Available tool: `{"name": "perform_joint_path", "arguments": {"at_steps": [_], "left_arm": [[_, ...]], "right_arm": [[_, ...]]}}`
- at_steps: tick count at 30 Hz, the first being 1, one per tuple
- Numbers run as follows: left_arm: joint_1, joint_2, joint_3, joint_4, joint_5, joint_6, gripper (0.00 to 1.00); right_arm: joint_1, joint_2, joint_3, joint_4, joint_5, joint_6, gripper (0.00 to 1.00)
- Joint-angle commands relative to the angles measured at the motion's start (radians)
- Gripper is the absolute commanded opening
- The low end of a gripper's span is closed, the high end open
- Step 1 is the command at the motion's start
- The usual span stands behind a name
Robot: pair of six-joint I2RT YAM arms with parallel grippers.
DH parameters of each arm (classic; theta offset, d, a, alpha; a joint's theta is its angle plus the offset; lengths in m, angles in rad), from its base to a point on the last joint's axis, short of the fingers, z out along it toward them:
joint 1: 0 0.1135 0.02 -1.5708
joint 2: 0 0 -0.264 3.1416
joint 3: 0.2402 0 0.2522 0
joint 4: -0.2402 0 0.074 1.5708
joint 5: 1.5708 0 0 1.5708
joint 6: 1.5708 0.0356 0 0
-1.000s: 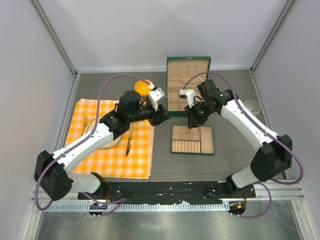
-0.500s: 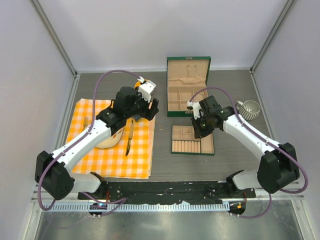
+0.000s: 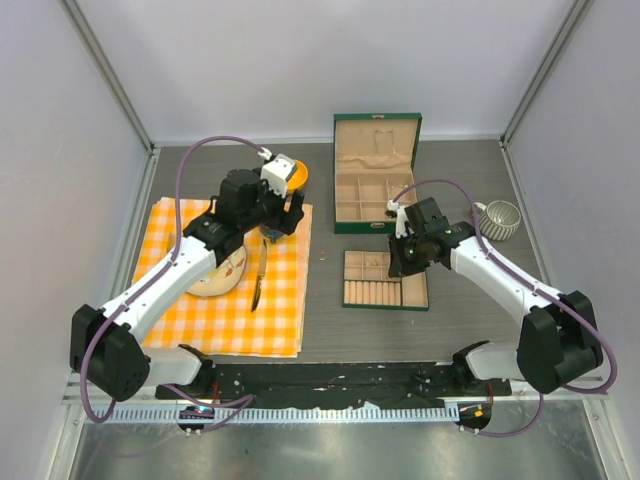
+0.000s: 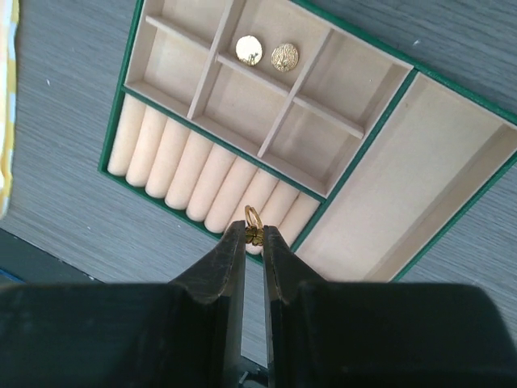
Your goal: Organize the mixed jewelry
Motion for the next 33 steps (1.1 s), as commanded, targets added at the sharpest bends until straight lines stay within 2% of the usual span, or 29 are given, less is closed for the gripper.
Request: {"name": "perform_joint_path", "arguments": {"at_steps": [1,6,11,33], "left_arm": [[0.009,-0.042,-0.022,0.038,0.011,-0.003,0.78],[0.015,-0.052,-0.040,0.047,0.014,-0.002,0.78],[0.018,-0.059,-0.062,0.063,0.012,-0.005,0.78],[0.018,-0.062,-0.088,0.072,0.024,-0.020,0.79]], "right_arm": [[-0.038,0.036,-0.010,0.070,-0.054,0.111,0.01],[-0.075,0.027,-0.098,0.162,-0.032,0.235,0.01],[-0.075,-0.076,-0.180,0.221,-0.068,0.264,0.01],[-0.109,-0.105,-0.221,0.199,-0.020,0.310,0.01]]}}
